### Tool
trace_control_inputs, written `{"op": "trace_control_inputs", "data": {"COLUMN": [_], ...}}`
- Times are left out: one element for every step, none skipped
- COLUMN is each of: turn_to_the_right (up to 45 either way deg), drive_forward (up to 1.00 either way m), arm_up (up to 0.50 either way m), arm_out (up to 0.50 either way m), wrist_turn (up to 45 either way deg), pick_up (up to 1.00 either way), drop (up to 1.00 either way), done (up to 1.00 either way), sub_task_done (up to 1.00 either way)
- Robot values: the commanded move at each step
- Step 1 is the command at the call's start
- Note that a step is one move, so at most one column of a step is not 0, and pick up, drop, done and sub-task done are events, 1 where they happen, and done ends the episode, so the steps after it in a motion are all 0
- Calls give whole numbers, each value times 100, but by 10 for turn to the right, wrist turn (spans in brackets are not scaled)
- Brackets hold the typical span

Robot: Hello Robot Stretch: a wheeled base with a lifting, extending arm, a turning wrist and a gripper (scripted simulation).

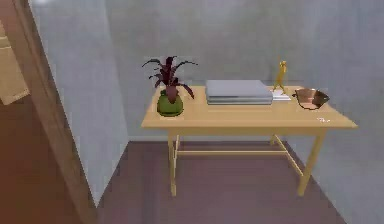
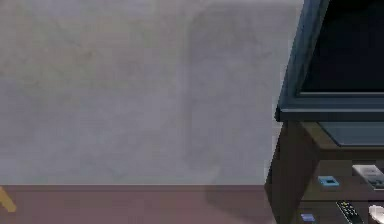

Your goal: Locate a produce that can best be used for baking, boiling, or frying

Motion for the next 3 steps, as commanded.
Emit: {"op": "trace_control_inputs", "data": {"turn_to_the_right": [-390,0,-450], "drive_forward": [0,65,0], "arm_up": [0,0,0], "arm_out": [0,0,0], "wrist_turn": [0,0,0], "pick_up": [0,0,0], "drop": [0,0,0], "done": [0,0,0], "sub_task_done": [0,0,0]}}
